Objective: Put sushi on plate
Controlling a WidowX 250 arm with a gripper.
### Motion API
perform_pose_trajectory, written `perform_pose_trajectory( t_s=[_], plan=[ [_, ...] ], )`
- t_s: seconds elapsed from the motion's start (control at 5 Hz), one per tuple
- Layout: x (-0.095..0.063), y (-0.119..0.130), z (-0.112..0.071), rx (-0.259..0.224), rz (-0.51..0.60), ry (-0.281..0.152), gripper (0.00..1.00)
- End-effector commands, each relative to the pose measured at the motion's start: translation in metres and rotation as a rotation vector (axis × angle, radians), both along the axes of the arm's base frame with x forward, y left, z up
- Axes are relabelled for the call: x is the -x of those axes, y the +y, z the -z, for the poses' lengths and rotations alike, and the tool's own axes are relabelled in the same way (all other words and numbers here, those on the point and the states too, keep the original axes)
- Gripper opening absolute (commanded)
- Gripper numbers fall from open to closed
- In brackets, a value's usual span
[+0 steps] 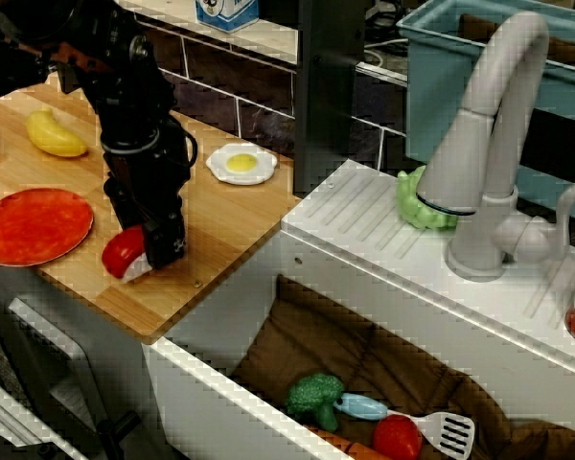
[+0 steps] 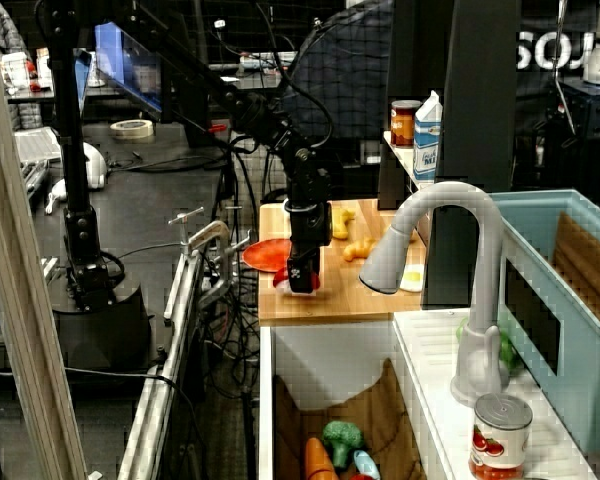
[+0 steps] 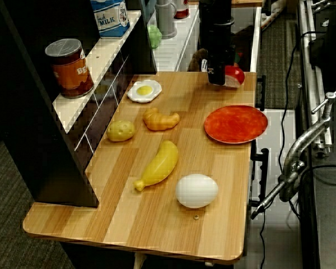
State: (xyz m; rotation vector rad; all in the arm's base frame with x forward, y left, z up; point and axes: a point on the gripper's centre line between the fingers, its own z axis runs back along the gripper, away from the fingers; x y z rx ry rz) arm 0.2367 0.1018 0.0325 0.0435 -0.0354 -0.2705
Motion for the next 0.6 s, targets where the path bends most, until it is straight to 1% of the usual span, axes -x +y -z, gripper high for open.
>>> perform_pose_trajectory(
  t_s=[0.0,0.2,0.4],
  plan=[
    [-0.020,0.021,-0.058,0.058,0.024,-0.014,0.00],
    [-0.016,0.052,-0.070,0.086,0.064,0.001,0.00],
    [-0.009,0.075,-0.062,0.090,0.076,0.018,0.00]
  ],
)
